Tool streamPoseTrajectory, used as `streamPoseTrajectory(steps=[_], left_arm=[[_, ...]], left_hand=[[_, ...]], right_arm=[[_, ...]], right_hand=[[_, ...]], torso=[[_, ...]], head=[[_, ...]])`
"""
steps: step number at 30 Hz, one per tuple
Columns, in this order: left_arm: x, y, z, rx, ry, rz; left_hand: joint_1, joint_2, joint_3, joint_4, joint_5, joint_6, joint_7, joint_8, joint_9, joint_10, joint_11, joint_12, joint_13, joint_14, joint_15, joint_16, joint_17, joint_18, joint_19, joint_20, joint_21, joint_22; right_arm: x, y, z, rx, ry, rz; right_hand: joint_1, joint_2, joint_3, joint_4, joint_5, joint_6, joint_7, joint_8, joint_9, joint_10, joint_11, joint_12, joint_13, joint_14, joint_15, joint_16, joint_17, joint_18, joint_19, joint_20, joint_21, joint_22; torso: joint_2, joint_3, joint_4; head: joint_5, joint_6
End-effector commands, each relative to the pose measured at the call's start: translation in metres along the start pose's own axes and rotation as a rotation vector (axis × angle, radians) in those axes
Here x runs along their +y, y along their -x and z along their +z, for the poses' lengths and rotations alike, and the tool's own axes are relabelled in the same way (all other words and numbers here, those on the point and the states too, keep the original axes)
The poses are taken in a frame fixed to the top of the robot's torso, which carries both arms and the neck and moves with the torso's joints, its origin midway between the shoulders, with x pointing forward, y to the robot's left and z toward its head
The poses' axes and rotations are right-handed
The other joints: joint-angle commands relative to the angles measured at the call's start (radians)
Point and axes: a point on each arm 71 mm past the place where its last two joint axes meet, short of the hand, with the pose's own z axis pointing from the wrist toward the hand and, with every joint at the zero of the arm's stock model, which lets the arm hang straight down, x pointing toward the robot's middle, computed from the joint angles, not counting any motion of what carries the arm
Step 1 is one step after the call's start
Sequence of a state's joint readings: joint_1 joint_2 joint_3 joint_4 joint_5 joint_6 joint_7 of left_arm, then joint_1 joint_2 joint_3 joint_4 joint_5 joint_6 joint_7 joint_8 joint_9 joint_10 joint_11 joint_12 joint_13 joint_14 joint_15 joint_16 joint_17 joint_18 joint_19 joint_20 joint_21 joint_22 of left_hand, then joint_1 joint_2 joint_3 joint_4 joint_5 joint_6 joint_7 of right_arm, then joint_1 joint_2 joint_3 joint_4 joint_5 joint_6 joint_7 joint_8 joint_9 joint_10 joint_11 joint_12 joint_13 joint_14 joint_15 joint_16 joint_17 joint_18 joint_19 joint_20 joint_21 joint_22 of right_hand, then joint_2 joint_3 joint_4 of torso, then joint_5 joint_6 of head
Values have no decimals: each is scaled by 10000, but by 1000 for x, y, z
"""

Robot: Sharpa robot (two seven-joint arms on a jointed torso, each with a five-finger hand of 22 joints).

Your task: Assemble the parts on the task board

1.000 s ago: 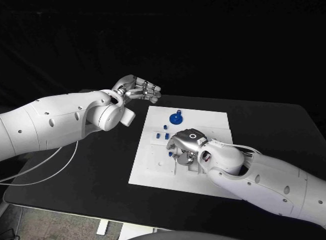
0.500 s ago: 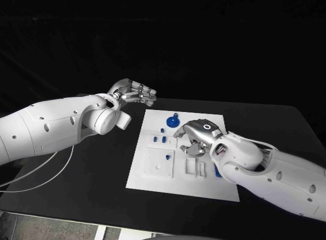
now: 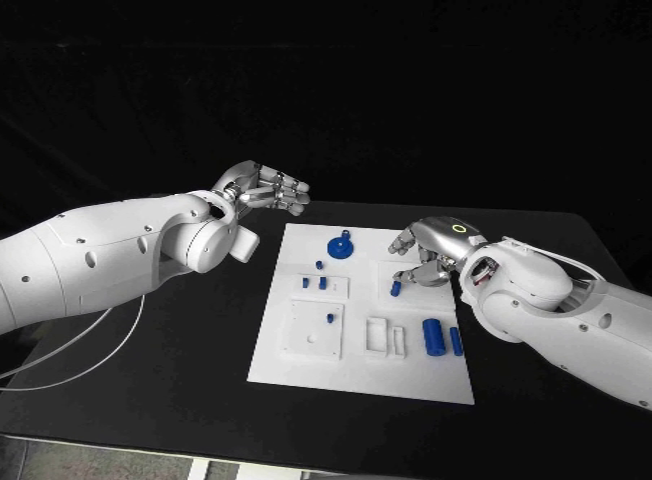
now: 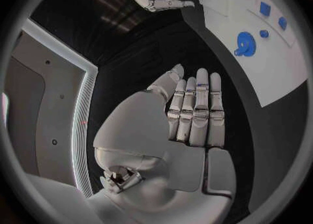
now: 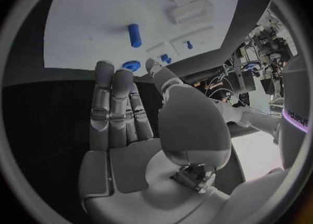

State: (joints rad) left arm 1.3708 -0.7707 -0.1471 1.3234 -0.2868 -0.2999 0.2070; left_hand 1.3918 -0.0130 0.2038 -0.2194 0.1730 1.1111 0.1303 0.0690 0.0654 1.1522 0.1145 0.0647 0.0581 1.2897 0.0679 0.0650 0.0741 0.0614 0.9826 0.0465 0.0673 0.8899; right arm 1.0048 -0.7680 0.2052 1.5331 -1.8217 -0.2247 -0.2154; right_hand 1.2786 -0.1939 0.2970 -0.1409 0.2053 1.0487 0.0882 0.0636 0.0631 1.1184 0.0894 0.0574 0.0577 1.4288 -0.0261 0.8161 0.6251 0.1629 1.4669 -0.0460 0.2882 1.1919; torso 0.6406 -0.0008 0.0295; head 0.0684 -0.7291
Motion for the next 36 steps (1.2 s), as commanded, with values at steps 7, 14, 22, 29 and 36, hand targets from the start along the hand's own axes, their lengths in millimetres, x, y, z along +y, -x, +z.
streamPoseTrajectory(steps=[7, 14, 22, 29, 36], left_arm=[[-1, -2, 0, 161, -57, -112], [-1, -1, 0, 146, -44, -110], [-1, -1, 0, 151, -39, -111], [-1, 0, 0, 151, -39, -111], [-1, -1, 0, 157, -41, -113]], left_hand=[[-51, -52, -30, 39, 23, -79, 11, -36, -7, -45, 3, -45, -7, -69, 31, -27, -5, -40, 49, 41, 14, -10], [-51, -52, -30, 39, 23, -79, 11, -36, -7, -45, 3, -45, -7, -69, 31, -27, -5, -40, 49, 41, 14, -10], [-51, -52, -30, 39, 23, -79, 11, -36, -7, -45, 3, -45, -7, -69, 31, -27, -5, -40, 49, 41, 14, -10], [-51, -36, -41, 49, 23, -72, 10, -35, -7, -49, 4, -46, -7, -74, 33, -27, -5, -35, 62, 42, 19, -66], [-51, -36, -41, 49, 23, -72, 10, -35, -7, -49, 4, -46, -7, -74, 33, -27, -5, -35, 62, 42, 19, -66]], right_arm=[[-8, -15, 7, 1384, -305, 145], [-7, -23, 7, 1924, -272, 192], [-3, -29, 6, 2223, -177, 216], [0, -33, 7, 2227, -99, 203], [3, -37, 8, 2247, -52, 128]], right_hand=[[140, 41, -300, 162, -51, -12, -60, -16, -10, -70, -15, 24, 13, 14, 58, 22, -15, -28, 340, 60, -98, -75], [100, 133, -446, 240, 102, 38, -8, -15, -9, 101, -59, 25, 14, 17, 30, 29, -16, -57, 346, 38, -88, -100], [-14, 301, -94, 122, 83, 310, 91, 6, -2, 577, -173, 20, 16, 46, -47, 32, 2, -186, 358, -50, 90, -64], [-249, 403, 2200, -320, -1209, 1139, 97, -21, -4, 1413, -367, 0, 14, 74, -153, 178, 121, -334, 371, -157, 718, 267], [-271, 587, 2717, -390, -1517, 1464, 41, -4, 9, 1735, -483, 18, 25, 79, -210, 218, 163, -402, 352, -221, 883, 419]], torso=[[9, -15, 38], [11, -23, 22], [-13, -25, 18], [-11, -19, 17], [-7, -22, 24]], head=[[-58, -61], [-45, -127], [-51, -174], [-67, -165], [-69, -169]])
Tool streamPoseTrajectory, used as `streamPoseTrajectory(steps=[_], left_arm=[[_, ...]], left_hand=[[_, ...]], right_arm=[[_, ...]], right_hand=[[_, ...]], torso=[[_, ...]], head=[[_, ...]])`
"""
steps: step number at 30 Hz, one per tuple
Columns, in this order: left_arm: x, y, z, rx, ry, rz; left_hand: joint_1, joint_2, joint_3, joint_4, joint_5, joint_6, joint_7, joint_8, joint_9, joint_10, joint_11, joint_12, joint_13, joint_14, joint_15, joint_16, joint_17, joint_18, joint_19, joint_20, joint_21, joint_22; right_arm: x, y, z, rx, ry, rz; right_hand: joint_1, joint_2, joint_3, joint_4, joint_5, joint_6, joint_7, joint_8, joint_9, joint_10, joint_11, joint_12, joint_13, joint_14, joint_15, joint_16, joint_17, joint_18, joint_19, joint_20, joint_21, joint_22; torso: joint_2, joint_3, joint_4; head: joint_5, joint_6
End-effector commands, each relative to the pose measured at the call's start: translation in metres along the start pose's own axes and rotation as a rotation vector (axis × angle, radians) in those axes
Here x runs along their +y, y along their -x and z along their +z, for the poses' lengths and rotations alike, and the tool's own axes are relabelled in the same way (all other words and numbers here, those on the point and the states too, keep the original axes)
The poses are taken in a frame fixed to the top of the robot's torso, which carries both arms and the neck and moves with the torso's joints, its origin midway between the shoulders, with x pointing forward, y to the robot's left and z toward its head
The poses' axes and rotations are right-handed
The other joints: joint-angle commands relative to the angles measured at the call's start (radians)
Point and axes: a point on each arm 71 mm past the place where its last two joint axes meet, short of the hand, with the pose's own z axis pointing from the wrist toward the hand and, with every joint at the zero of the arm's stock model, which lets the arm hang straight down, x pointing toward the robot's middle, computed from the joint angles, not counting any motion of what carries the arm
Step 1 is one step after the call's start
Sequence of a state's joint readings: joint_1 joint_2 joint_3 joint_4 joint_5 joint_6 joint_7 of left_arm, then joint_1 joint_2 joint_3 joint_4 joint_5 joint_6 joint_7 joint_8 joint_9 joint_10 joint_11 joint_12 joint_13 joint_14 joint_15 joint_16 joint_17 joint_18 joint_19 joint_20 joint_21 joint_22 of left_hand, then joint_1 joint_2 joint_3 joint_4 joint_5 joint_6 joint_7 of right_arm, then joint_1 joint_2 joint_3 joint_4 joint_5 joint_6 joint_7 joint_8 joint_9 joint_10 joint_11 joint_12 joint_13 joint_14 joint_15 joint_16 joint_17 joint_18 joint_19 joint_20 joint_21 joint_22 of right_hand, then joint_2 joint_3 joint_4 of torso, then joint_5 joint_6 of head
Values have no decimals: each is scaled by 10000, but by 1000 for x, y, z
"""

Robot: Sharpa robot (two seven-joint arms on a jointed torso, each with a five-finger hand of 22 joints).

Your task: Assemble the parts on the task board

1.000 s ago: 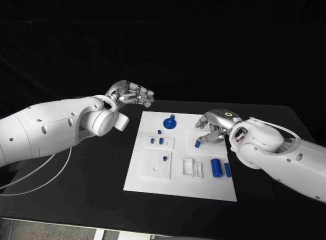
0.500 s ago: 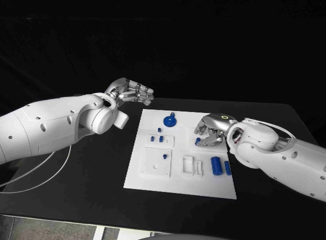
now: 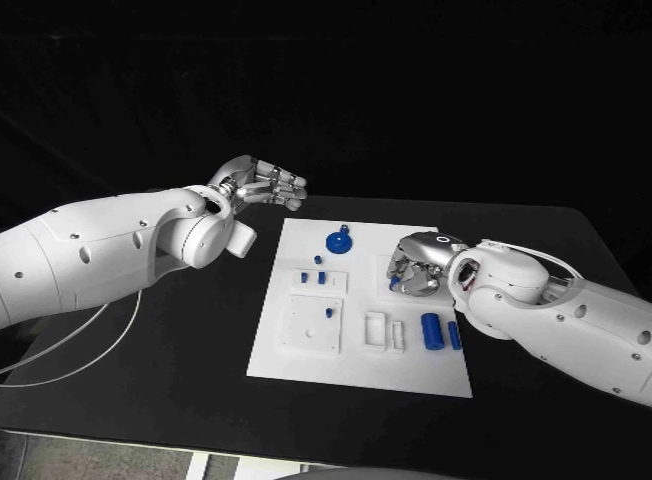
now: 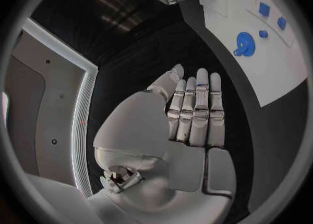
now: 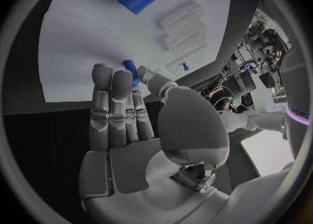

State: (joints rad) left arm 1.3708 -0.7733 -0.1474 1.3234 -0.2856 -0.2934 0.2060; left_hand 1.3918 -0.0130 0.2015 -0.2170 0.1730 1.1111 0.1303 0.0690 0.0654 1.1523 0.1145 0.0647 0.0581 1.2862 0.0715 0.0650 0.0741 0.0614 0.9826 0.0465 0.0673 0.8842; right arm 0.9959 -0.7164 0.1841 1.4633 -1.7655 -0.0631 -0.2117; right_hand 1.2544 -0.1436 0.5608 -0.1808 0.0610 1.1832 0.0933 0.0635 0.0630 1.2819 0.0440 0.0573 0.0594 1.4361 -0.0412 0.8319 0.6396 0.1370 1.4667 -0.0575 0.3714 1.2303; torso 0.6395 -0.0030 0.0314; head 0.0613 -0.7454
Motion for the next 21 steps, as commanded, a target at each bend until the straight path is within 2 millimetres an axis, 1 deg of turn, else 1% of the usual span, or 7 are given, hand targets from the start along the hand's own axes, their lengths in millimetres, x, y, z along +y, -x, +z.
streamPoseTrajectory(steps=[1, 6, 10, 14, 17, 21], left_arm=[[-1, -1, 0, 119, -66, -93], [-1, -1, 0, 110, -61, -91], [-1, -1, 0, 118, -61, -93], [-1, -1, 0, 121, -61, -92], [-1, -1, 1, 115, -61, -90], [-1, 0, 1, 106, -59, -86]], left_hand=[[-50, -36, -17, 25, 23, -72, 10, -35, -7, -49, 4, -46, -7, -39, -3, -27, -5, -35, 62, 42, 19, -9], [-50, -36, -17, 25, 23, -72, 10, -35, -7, -49, 4, -46, -7, -39, -3, -27, -5, -35, 62, 42, 19, -9], [-50, -36, -17, 25, 23, -72, 10, -35, -7, -49, 4, -46, -7, -39, -3, -27, -5, -35, 62, 42, 19, -9], [-50, -36, -17, 25, 23, -72, 10, -35, -7, -49, 4, -46, -7, -39, -3, -27, -5, -35, 62, 42, 19, -9], [-50, -36, -17, 25, 23, -72, 10, -35, -7, -49, 4, -46, -7, -39, -3, -27, -5, -35, 62, 42, 19, -9], [-45, -21, -21, 29, 29, -69, 9, -35, -7, -47, 3, -45, -7, -41, -4, -28, -5, -34, 65, 40, 24, -12]], right_arm=[[3, -5, 1, 210, 134, -149], [5, -7, 2, 142, 156, -173], [6, -7, 2, -40, 145, -197], [7, -4, 2, -468, 65, -251], [7, -2, 1, -775, 40, -237], [9, 3, -2, -1117, 84, -178]], right_hand=[[-19, 114, 92, 6, -88, 162, -19, -1, 11, 144, -43, 19, 8, 4, -71, 59, 21, -149, 352, -116, 59, 47], [46, 271, 141, -26, -110, 323, -49, 2, 17, 290, -99, 23, 12, 6, -110, 59, 39, -192, 356, -163, 129, 110], [31, 332, 133, -34, -112, 433, -78, 4, 22, 391, -138, 24, 14, 11, -140, 57, 57, -221, 362, -197, 167, 150], [87, 416, 210, -115, -95, 784, -150, 22, 61, 738, -250, 33, 30, 26, -229, 63, 82, -257, 399, -269, 350, 229], [37, 399, 478, -224, -79, 953, -181, 7, 65, 929, -296, 27, 33, 36, -290, 61, 108, -297, 415, -342, 542, 321], [-8, 367, 651, -270, -77, 1020, -203, 8, 68, 1005, -318, 28, 34, 56, -317, 58, 123, -320, 423, -373, 754, 414]], torso=[[6, -1, 9], [3, -7, 0], [-1, -15, 4], [-9, -11, 8], [-12, -12, 5], [-7, -2, -3]], head=[[3, -14], [14, -36], [10, -39], [29, -30], [53, -25], [94, -18]])
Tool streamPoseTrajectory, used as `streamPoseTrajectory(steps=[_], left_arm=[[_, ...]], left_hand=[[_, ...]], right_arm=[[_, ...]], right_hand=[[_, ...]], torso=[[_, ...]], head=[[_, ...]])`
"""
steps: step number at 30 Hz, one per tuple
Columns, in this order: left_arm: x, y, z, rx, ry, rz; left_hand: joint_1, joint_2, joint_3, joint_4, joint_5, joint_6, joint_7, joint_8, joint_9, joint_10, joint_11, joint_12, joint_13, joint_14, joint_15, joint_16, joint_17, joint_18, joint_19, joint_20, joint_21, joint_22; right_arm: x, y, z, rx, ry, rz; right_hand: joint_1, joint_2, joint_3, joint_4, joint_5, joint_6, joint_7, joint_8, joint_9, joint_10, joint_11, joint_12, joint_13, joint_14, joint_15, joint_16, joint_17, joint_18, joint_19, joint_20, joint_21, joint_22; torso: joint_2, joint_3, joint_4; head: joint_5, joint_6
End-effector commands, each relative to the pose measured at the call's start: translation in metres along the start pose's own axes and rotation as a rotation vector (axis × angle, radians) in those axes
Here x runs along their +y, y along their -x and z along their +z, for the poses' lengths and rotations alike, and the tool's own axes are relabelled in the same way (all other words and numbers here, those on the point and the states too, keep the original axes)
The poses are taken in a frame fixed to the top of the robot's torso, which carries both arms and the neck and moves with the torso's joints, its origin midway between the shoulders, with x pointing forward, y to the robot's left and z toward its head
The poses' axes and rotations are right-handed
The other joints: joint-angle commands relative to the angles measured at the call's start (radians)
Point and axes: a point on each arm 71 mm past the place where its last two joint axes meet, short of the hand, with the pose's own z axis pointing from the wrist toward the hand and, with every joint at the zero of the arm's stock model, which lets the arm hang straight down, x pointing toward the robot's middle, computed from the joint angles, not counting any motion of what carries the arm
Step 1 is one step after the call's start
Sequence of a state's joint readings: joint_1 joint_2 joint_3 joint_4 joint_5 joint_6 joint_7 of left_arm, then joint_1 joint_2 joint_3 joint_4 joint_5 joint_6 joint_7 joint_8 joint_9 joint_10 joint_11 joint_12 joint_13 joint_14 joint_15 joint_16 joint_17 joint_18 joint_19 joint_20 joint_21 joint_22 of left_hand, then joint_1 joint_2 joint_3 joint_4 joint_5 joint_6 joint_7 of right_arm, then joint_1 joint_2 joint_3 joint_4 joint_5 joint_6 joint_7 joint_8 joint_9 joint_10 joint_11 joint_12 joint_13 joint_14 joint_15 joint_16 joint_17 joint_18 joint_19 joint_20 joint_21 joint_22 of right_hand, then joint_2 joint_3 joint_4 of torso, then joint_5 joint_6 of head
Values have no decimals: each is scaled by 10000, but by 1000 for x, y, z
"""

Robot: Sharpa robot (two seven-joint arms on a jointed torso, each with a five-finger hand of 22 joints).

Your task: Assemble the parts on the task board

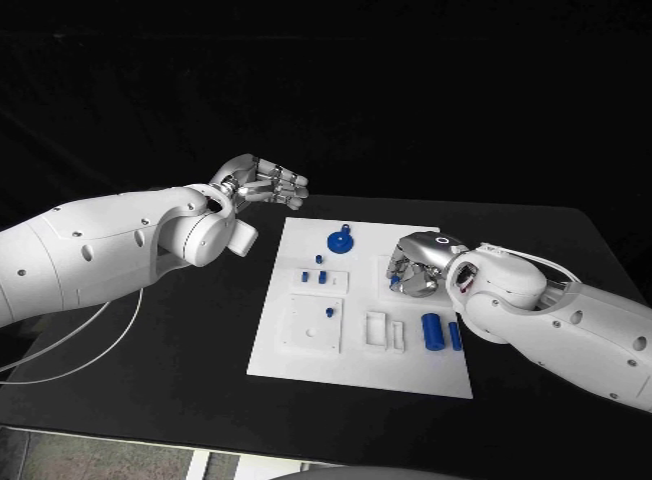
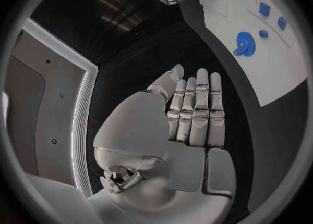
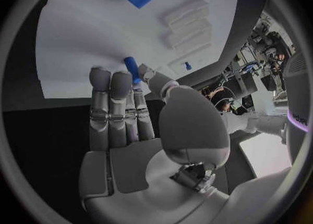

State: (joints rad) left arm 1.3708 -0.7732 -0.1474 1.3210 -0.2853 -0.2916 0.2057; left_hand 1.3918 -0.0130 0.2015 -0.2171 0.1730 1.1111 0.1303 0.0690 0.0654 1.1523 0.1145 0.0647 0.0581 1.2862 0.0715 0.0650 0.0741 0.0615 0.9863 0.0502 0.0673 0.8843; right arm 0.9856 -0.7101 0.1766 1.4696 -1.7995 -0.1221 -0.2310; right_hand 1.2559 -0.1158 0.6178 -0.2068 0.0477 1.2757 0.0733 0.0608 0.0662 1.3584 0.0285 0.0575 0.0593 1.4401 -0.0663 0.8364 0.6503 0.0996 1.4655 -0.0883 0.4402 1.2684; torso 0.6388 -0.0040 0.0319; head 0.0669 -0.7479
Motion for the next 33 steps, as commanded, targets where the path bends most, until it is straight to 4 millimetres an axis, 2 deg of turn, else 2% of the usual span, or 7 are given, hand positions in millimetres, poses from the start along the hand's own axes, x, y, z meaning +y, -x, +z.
streamPoseTrajectory(steps=[1, 5, 12, 18, 24, 31, 33], left_arm=[[-1, -1, 1, 104, -68, -84], [-1, 0, 1, 64, -64, -70], [0, 2, 2, 6, -52, -84], [-1, 1, 3, 14, -53, -101], [-1, -1, 5, 33, -53, -124], [-1, -6, 7, 79, -84, -180], [-2, -7, 8, 96, -95, -192]], left_hand=[[-45, -21, -21, 30, 29, -69, 9, -35, -7, -47, 3, -45, -7, -42, -4, -28, -5, -34, 28, 3, 23, -13], [-45, -21, -21, 30, 29, -69, 9, -35, -7, -47, 3, -45, -7, -42, -4, -28, -5, -34, 28, 3, 23, -13], [-45, -21, -21, 30, 29, -69, 9, -35, -7, -47, 3, -45, -7, -42, -4, -28, -5, -34, 28, 3, 23, -13], [-45, -21, -21, 30, 29, -69, 9, -35, -7, -47, 3, -45, -7, -42, -4, -28, -5, -34, 28, 3, 23, -13], [-45, -21, -21, 30, 29, -69, 9, -35, -7, -47, 3, -45, -7, -42, -4, -28, -5, -34, 28, 3, 23, -13], [-45, -21, -21, 30, 29, -69, 9, -35, -7, -47, 3, -45, -7, -42, -4, -28, -5, -34, 28, 3, 23, -13], [-51, -5, -23, 32, 27, -65, 9, -34, -6, -28, -3, -45, -7, -38, -5, -27, -4, -35, 27, 3, 23, -11]], right_arm=[[5, 8, -2, -701, 123, -4], [8, 20, -6, -1097, 213, 132], [21, 40, -11, -1731, 598, 490], [44, 47, -11, -1843, 1199, 1025], [76, 40, -7, -1623, 2011, 1482], [112, 22, -4, -1293, 2928, 1494], [121, 17, -4, -1218, 3157, 1413]], right_hand=[[-32, 74, 128, -20, 51, 112, -6, 34, 36, 256, -167, 24, 35, 19, -69, 14, 20, 46, 436, -70, 132, 64], [-22, 68, 180, -24, 32, 145, -18, 37, 40, 293, -177, 30, 37, 16, -75, 9, 26, 36, 436, -79, 238, 111], [-7, 69, 201, -10, 19, 159, -24, 36, 39, 309, -183, 27, 33, 20, -85, 9, 38, 32, 438, -94, 293, 140], [4, 73, 211, 6, 15, 159, -24, 34, 37, 316, -185, 26, 31, 18, -89, 2, 49, 32, 432, -105, 328, 168], [12, 95, 179, 15, 18, 140, -18, 33, 37, 297, -179, 25, 31, 19, -86, -18, 51, 41, 426, -102, 317, 179], [31, 126, 145, -21, 18, 130, -16, 35, 39, 292, -176, 26, 31, 29, -84, -39, 51, 54, 428, -97, 283, 181], [32, 128, 143, -28, 18, 129, -15, 35, 39, 291, -175, 26, 31, 29, -84, -41, 51, 55, 428, -96, 281, 182]], torso=[[-7, 8, -10], [-24, -5, -14], [-9, 10, -14], [-8, -2, -8], [-12, 4, -9], [-10, -4, 26], [-2, -2, 18]], head=[[58, 7], [124, -1], [224, 7], [385, -32], [577, -63], [731, -60], [771, -62]])
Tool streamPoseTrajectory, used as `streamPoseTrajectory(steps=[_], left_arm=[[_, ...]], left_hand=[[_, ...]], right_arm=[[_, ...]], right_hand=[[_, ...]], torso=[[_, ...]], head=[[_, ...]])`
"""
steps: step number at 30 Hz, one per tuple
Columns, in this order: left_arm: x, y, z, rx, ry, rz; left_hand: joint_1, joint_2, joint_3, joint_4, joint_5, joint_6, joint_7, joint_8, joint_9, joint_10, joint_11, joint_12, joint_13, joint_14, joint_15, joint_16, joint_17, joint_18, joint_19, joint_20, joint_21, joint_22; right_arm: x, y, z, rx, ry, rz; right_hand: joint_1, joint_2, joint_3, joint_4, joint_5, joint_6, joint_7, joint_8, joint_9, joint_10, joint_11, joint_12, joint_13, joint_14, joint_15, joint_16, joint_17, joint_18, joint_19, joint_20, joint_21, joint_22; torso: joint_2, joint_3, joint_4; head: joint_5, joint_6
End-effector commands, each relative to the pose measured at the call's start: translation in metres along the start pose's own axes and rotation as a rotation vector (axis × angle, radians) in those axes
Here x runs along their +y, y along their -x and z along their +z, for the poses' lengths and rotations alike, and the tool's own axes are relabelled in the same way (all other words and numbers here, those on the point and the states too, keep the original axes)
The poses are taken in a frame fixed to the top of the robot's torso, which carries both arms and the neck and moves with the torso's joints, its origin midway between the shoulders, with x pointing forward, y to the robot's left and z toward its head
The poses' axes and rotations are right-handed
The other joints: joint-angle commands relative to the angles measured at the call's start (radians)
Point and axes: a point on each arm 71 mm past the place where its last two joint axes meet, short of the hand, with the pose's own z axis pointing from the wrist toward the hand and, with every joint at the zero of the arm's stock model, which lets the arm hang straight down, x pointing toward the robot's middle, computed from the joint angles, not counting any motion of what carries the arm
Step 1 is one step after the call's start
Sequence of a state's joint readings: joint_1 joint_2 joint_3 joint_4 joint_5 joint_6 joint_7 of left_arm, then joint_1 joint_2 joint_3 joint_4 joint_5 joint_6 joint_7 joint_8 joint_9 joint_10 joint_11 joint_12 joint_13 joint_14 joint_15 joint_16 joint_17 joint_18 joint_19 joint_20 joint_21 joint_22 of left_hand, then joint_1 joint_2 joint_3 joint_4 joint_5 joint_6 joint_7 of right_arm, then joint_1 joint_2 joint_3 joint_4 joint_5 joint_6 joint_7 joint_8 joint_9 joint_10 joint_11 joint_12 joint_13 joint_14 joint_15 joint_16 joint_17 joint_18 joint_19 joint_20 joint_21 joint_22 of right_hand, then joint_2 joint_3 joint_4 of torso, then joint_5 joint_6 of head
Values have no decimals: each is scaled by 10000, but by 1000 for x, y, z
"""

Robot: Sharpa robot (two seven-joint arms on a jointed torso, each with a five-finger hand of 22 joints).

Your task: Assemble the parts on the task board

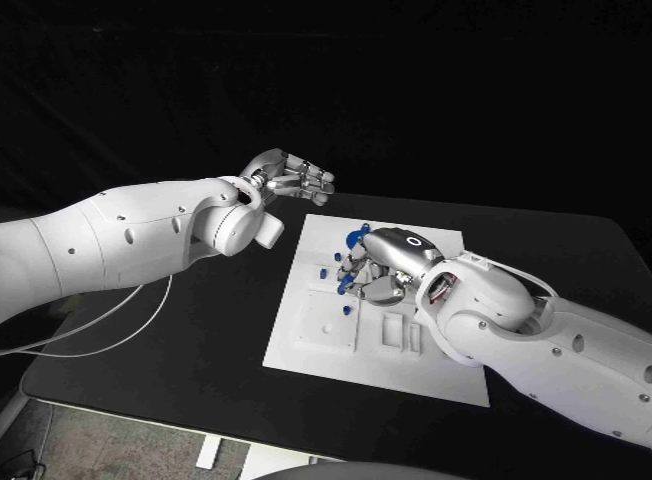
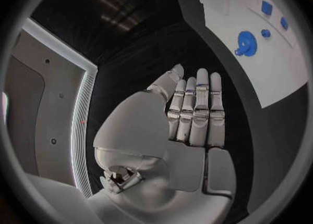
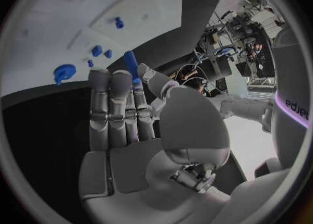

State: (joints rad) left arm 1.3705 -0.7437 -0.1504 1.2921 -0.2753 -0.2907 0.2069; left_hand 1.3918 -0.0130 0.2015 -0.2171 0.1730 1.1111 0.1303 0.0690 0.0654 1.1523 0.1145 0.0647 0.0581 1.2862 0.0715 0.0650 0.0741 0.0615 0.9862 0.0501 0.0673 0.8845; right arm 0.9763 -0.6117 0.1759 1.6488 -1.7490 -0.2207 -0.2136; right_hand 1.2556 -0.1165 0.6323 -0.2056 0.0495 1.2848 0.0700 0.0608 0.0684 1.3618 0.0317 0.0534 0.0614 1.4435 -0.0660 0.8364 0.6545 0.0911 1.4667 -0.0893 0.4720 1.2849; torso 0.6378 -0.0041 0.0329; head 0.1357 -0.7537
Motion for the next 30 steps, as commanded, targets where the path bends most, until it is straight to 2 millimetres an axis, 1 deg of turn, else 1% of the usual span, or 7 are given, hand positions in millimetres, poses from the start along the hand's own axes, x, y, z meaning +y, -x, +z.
streamPoseTrajectory(steps=[1, 7, 10, 14, 20, 28, 30], left_arm=[[-2, -3, 1, 95, -119, -150], [-2, -6, 2, 149, -135, -169], [-3, -8, 2, 196, -139, -180], [-3, -10, 2, 263, -145, -194], [-3, -12, 2, 324, -138, -207], [-3, -12, 2, 342, -125, -211], [-3, -12, 2, 347, -124, -212]], left_hand=[[-51, -5, -24, 32, 27, -65, 9, -34, -6, -27, -3, -45, -7, -38, -5, -28, -4, -35, 28, 3, 23, -13], [-51, -5, -24, 32, 27, -65, 9, -34, -6, -27, -3, -45, -7, -38, -5, -28, -4, -35, 28, 3, 23, -13], [-51, -5, -24, 32, 27, -65, 9, -34, -6, -27, -3, -45, -7, -38, -5, -28, -4, -35, 28, 3, 23, -13], [-51, -5, -24, 32, 27, -65, 9, -34, -6, -27, -3, -45, -7, -38, -5, -28, -4, -35, 28, 3, 23, -13], [-51, -5, -24, 32, 27, -65, 9, -34, -6, -27, -3, -45, -7, -38, -5, -28, -4, -35, 28, 3, 23, -13], [-63, 1, -31, 42, 28, -65, 7, -36, -7, -25, -3, -45, -7, -46, -3, -28, -5, -37, 26, 6, 20, -24], [-63, 1, -31, 42, 28, -65, 7, -36, -7, -25, -3, -45, -7, -46, -3, -28, -5, -37, 26, 6, 20, -24]], right_arm=[[12, -7, 3, 43, 539, -80], [23, -23, 5, 365, 877, -274], [25, -31, 6, 571, 973, -397], [27, -39, 4, 800, 1046, -574], [26, -45, 3, 1018, 1037, -798], [24, -51, 3, 1184, 984, -1132], [23, -53, 4, 1187, 962, -1251]], right_hand=[[35, 136, -1, -39, 0, 38, 18, 35, 18, 258, -206, 67, 10, -5, -87, -41, 9, 139, 416, -86, -37, 17], [36, 145, -14, -60, -2, 40, 17, 35, 18, 261, -208, 68, 10, -1, -87, -45, 11, 140, 419, -87, -34, 23], [36, 145, -14, -60, -2, 40, 17, 35, 18, 261, -208, 68, 10, -1, -87, -45, 11, 140, 419, -87, -34, 23], [33, 171, -44, -121, -3, 43, 19, 36, 17, 261, -206, 68, 10, 4, -88, -52, 23, 136, 421, -86, -30, 41], [31, 178, -49, -141, -4, 47, 17, 36, 17, 263, -207, 68, 9, 4, -86, -52, 29, 129, 420, -87, -14, 52], [21, 193, -59, -169, -6, 50, 15, 36, 17, 265, -209, 69, 9, 1, -89, -52, 41, 124, 419, -90, -15, 65], [15, 197, -61, -183, -8, 52, 14, 36, 17, 267, -211, 69, 9, 2, -90, -54, 46, 119, 418, -91, -17, 70]], torso=[[7, -3, 13], [26, -5, -6], [29, 6, -14], [41, 12, 0], [29, 17, -28], [33, 23, -9], [26, 15, -1]], head=[[107, -4], [186, -14], [204, -32], [216, -65], [215, -100], [199, -146], [200, -156]])
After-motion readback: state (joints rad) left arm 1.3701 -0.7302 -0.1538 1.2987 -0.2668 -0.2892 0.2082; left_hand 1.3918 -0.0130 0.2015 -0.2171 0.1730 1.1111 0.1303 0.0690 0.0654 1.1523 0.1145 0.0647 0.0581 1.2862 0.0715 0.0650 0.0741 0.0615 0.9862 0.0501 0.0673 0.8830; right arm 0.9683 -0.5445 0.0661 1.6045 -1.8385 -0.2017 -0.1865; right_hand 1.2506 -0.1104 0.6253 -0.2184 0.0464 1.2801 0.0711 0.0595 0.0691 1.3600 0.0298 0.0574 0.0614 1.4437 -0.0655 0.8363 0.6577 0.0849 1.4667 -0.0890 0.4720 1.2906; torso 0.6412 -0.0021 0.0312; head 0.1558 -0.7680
